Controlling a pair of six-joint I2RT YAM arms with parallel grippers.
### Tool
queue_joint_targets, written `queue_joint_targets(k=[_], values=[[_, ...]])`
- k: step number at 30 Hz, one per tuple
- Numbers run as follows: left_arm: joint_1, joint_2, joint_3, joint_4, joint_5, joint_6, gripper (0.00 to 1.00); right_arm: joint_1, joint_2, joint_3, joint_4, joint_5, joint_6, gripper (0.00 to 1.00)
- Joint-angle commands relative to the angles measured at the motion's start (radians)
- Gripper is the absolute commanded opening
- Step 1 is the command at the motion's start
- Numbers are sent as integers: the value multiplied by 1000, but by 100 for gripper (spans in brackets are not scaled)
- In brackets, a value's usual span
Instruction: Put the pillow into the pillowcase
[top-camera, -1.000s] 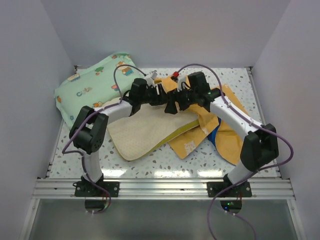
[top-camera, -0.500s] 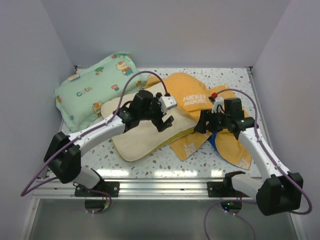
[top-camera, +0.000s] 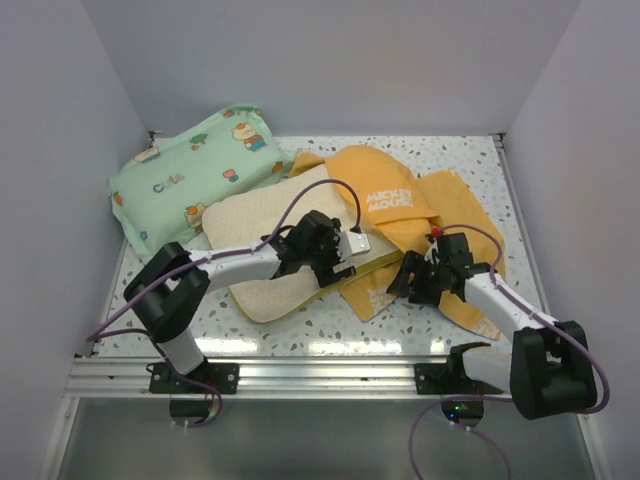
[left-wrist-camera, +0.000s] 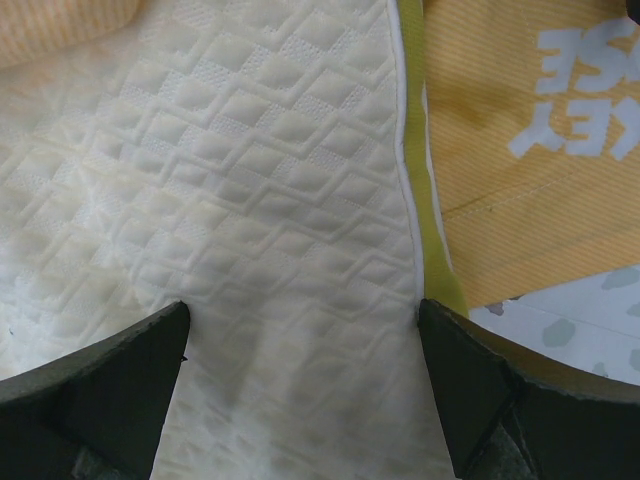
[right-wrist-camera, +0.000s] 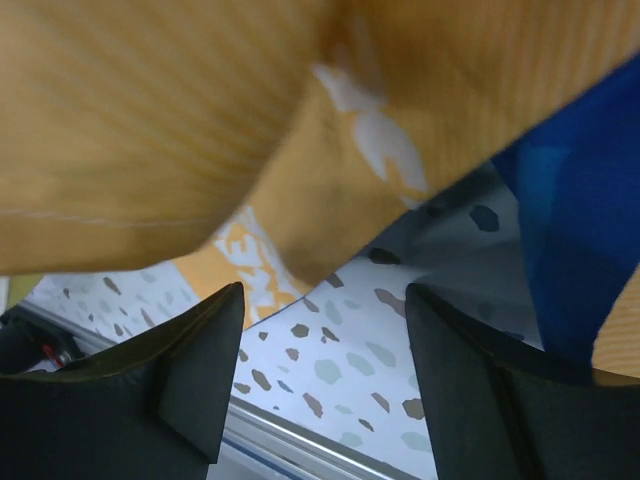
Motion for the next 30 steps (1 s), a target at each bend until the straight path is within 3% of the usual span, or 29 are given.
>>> queue_joint_targets(k=[1,5,7,9,10,13,14,15,21,27,30], values=[[-6,30,-1,88,8,39,100,18,2,-63,174,94,120,68],[-5,31,-3,101,72,-4,93,64,91,-28,248,111,122,45],[2,42,8,96,107,-44,90,78,124,-20,283,108,131,27],[9,70,34,93,120,-73,79,95,165,-10,325,96,136,8],[18,83,61,90,150,-99,65,102,176,-7,336,81,139,0],[38,146,112,84,184,-154,33,148,164,21,353,-6,123,0],[48,160,164,75,203,-171,12,165,156,36,351,-36,122,0],[61,183,189,75,224,-191,0,197,135,42,353,-75,116,0],[228,151,287,248,368,-574,0,320,18,99,307,-224,83,0],[281,119,364,325,372,-782,0,498,-25,151,383,-343,62,0],[282,105,367,315,364,-791,0,530,22,170,416,-410,51,0]])
